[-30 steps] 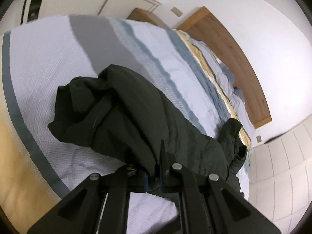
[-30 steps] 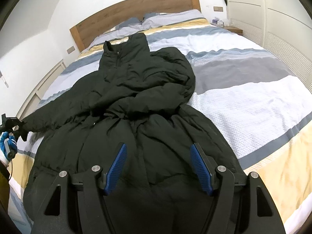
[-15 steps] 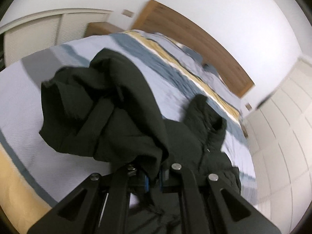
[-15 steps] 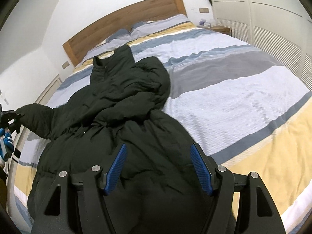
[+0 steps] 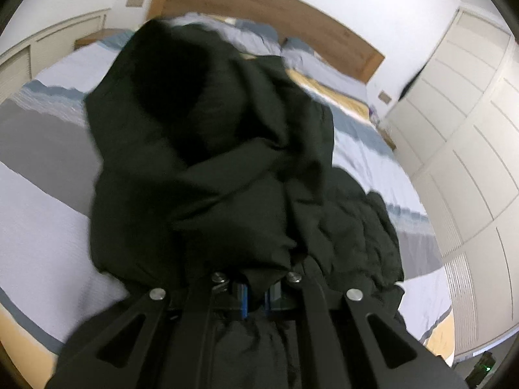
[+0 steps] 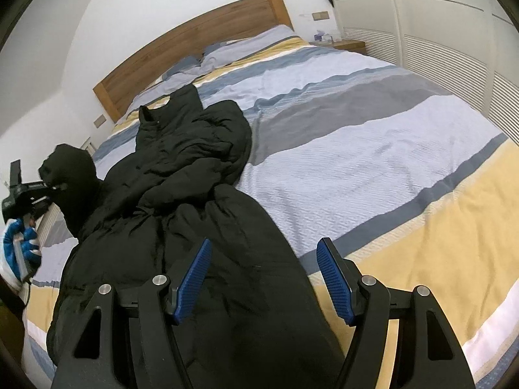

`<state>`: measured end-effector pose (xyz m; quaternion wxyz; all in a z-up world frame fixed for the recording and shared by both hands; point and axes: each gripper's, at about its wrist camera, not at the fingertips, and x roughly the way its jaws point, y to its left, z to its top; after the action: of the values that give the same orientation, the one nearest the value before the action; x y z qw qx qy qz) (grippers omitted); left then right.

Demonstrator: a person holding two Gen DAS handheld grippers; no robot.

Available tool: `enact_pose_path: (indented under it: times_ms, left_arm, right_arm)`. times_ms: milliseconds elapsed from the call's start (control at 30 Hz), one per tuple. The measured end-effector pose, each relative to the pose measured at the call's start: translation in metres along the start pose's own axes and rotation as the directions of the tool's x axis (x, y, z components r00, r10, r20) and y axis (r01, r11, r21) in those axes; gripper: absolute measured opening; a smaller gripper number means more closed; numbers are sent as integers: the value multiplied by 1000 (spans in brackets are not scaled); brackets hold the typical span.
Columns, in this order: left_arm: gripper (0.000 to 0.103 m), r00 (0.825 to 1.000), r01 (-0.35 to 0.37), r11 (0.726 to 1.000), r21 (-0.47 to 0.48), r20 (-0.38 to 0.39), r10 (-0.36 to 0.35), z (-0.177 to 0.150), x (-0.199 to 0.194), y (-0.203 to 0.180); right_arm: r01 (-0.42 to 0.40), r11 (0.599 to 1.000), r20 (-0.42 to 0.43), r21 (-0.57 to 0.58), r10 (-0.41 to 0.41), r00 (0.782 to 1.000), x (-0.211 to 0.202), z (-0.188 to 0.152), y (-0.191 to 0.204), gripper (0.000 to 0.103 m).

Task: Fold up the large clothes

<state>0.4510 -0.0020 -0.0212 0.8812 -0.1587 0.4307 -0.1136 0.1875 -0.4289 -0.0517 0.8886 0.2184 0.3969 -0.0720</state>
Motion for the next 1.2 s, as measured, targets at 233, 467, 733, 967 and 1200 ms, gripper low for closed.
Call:
enact_pose_path:
  times_ms: [233, 467, 733, 967, 1200]
  left_arm:
    - [6, 993, -31, 998, 50, -114, 36, -35, 43, -15]
    - [12, 988, -19, 995, 95, -150, 33, -49, 41, -26]
    - [29, 985, 58, 995, 87, -167, -43, -57, -3, -34]
    - [33, 995, 63, 994, 90, -79, -56, -65, -99, -31]
    - [33, 999, 37, 998, 49, 33, -39, -70, -191, 7]
  right_arm:
    - [9, 1000, -4, 23, -9, 1000, -2, -2, -13, 67]
    - [-1, 1000, -14, 16, 2, 1000, -1, -4, -5, 67]
    - [-17, 1000, 14, -22, 17, 1000, -36, 0, 18, 67]
    - [-44, 995, 59, -86, 49, 997, -93, 6, 52, 68]
    - [-99, 977, 76, -190, 115, 990, -127, 6, 109, 70]
